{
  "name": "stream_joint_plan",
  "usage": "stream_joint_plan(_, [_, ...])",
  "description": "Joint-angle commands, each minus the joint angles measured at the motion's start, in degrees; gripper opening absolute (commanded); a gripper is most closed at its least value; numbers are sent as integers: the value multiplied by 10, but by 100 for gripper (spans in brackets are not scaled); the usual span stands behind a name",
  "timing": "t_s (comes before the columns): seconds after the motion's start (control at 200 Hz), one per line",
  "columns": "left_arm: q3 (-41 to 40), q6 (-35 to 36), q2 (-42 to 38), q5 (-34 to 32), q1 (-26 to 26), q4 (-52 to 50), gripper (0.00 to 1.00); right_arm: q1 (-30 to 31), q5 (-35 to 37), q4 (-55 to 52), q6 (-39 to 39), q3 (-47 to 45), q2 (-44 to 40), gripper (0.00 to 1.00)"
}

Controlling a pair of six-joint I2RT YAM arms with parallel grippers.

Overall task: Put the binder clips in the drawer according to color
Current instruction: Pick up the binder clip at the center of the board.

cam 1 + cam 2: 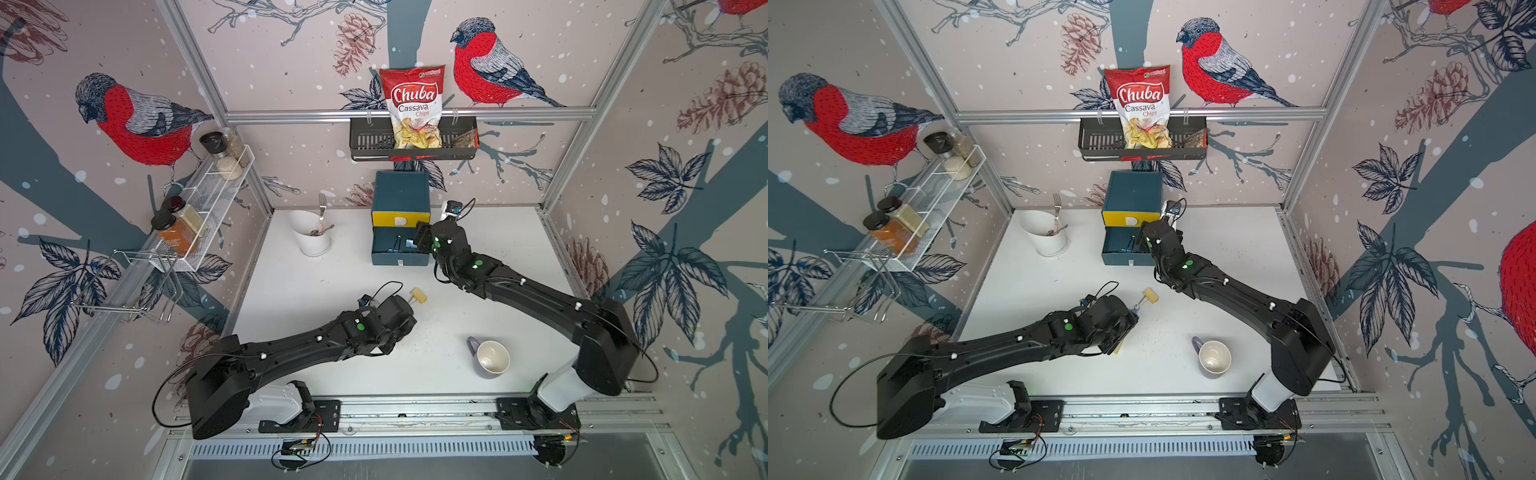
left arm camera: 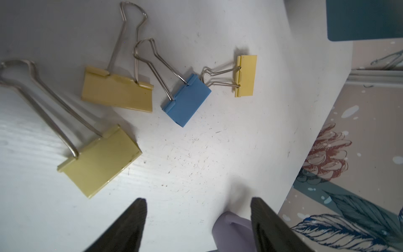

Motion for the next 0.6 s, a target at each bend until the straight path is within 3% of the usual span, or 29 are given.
stream_joint_plan(0.0, [42, -111, 37, 6, 12, -86, 90, 6, 28, -17, -10, -44, -59, 74])
stream_joint_plan(0.095, [50, -153, 60, 42, 33, -70, 95, 10, 38, -20, -7, -95, -123, 74])
stream_joint_plan(0.255, [72, -207, 93, 52, 61, -84, 95, 18, 55, -44, 2, -154, -222, 74])
stream_joint_plan(0.595, [128, -212, 178, 115, 119, -95, 88, 35, 90, -101, 17, -202, -315, 74])
